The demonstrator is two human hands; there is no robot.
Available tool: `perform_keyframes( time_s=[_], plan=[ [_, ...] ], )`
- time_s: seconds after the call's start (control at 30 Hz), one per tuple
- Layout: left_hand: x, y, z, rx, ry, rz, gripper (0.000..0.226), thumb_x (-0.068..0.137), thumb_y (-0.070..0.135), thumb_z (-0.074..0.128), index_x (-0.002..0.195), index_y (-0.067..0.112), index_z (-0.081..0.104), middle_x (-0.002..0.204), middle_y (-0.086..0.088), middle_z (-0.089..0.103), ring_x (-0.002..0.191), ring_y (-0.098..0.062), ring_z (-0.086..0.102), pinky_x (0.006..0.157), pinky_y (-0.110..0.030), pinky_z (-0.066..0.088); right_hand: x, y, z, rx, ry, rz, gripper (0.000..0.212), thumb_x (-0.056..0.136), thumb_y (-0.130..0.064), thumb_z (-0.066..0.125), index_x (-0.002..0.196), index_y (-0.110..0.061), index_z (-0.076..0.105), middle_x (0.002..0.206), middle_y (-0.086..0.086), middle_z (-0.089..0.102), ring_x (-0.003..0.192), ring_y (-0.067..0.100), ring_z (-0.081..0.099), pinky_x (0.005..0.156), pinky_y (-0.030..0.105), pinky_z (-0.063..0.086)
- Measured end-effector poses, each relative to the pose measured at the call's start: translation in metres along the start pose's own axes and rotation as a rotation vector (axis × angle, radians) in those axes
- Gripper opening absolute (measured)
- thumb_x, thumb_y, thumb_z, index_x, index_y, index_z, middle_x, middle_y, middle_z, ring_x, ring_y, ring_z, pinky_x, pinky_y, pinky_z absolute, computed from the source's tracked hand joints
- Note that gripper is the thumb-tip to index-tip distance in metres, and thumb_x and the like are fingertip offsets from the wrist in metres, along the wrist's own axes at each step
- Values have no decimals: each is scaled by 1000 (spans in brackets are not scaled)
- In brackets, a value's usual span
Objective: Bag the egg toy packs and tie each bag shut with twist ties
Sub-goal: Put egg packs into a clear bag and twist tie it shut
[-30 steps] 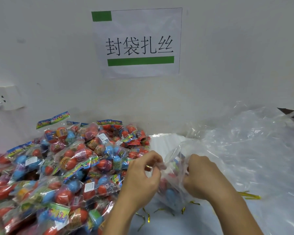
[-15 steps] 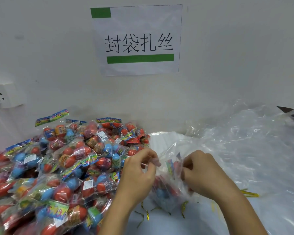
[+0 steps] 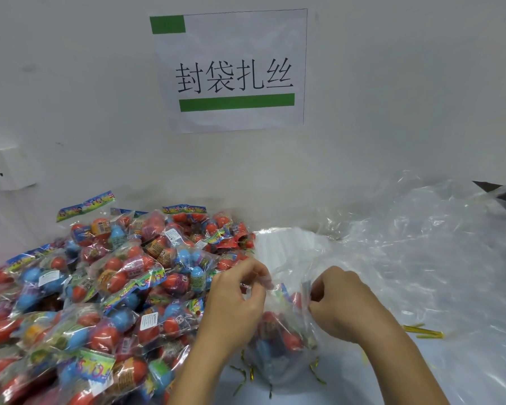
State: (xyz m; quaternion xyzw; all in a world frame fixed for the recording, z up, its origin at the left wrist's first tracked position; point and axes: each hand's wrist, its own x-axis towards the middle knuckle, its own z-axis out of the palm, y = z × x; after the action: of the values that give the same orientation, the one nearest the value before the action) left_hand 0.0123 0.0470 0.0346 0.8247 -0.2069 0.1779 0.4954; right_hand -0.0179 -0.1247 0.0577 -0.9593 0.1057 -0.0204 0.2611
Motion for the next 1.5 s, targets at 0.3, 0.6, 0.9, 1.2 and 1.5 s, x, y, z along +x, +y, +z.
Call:
perform_keyframes(
  time_s=[0.3,0.6,0.9,1.2,1.5],
  plan=[
    [0,0,0,-8,18,-3,33,83,-7,55,77,24,66,75,15,69,78,-6,67,75,-40,57,-1,-3,3,-4,1,-78,21,84,-21,55,64,-18,51,72,1,58,62,20,50,53,28,42],
    [0,2,4,-27,-13,-14,25,72,11,48,69,28,66,71,16,69,74,-6,66,73,-35,54,9,-3,27,-24,-128,-22,25,89,-44,64,83,-21,56,92,0,63,83,23,62,66,28,47],
    [-1,-1,4,-6,-32,-3,25,76,9,51,71,27,67,72,16,68,74,-6,64,71,-27,51,11,-3,32,20,-156,-102,14,87,-25,63,78,-21,53,83,-3,59,71,17,55,60,23,44],
    [-1,0,8,-69,4,-25,28,78,6,52,70,29,65,72,16,68,73,-6,64,70,-26,53,8,-11,33,168,-319,-207,22,84,-3,50,96,-7,68,84,11,68,75,23,61,65,34,51],
    [1,-3,5,-79,59,-17,36,85,-9,54,76,24,66,75,11,69,77,-10,66,73,-33,54,4,-14,24,349,-195,-270,15,79,-8,53,74,-10,67,70,11,69,65,18,62,68,43,55]
  ],
)
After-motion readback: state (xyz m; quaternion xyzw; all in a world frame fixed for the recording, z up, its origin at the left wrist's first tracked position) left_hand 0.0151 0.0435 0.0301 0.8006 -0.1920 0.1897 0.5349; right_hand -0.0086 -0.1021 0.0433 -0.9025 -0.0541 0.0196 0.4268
